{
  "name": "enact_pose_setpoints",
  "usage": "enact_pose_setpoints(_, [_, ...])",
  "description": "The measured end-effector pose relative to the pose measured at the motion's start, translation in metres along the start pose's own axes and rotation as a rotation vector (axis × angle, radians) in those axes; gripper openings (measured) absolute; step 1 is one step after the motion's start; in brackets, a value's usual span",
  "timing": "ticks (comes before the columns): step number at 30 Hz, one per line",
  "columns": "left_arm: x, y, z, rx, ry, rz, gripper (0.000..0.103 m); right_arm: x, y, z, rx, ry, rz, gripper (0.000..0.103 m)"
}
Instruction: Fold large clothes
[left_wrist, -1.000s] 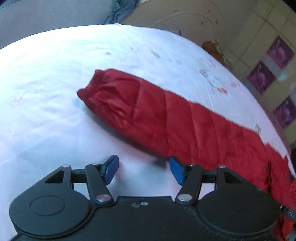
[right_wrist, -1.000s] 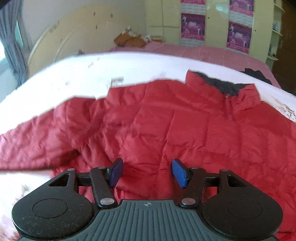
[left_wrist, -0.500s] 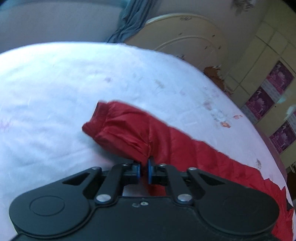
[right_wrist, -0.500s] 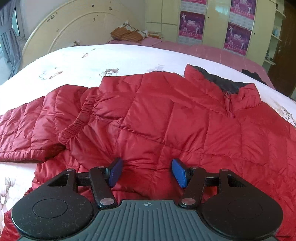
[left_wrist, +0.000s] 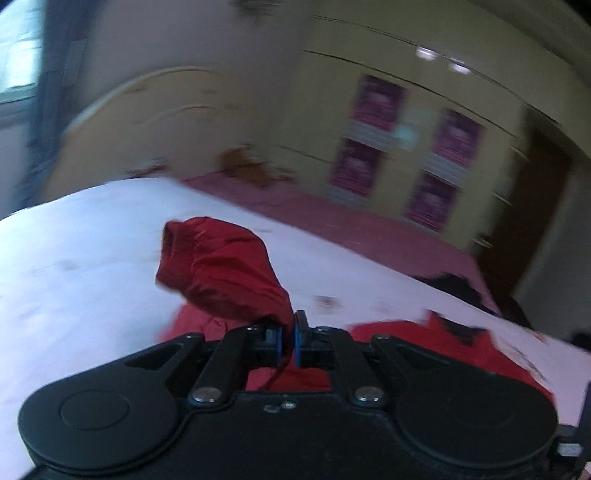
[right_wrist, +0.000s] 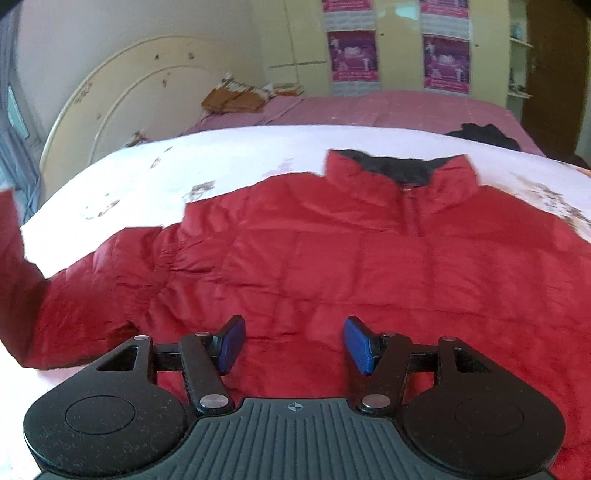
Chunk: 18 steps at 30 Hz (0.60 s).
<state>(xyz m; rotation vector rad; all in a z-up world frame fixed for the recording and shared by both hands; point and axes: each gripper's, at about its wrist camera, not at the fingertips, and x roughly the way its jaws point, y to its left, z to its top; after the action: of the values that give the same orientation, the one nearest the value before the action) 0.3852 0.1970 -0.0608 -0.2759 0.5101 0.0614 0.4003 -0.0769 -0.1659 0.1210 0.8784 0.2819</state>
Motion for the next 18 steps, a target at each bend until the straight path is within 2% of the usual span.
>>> enact_pose_setpoints(6, [0.034,-0.101,-0.027,0.164,0.092,-0.213,0.006,-0.029,-0.046,-0.007,0.071,-0.022,-0.069,0.059])
enact_pose_setpoints(9, [0.053,-0.142,-0.052,0.245,0.16,-0.279,0.006,-0.043,-0.07,-0.012,0.103,-0.028,-0.111,0.059])
enact_pose_setpoints(14, [0.079,-0.179,-0.096,0.365,0.273,-0.299,0.007,-0.062,-0.102,-0.018,0.15,-0.034,-0.158,0.059])
enact_pose_setpoints(16, [0.088,-0.183,-0.109,0.415,0.316,-0.292,0.011,-0.069,-0.111,-0.02,0.168,-0.034,-0.159,0.059])
enact_pose_setpoints(18, [0.09,-0.186,-0.119,0.445,0.345,-0.284,0.024,-0.074,-0.116,-0.02,0.187,-0.041,-0.148,0.059])
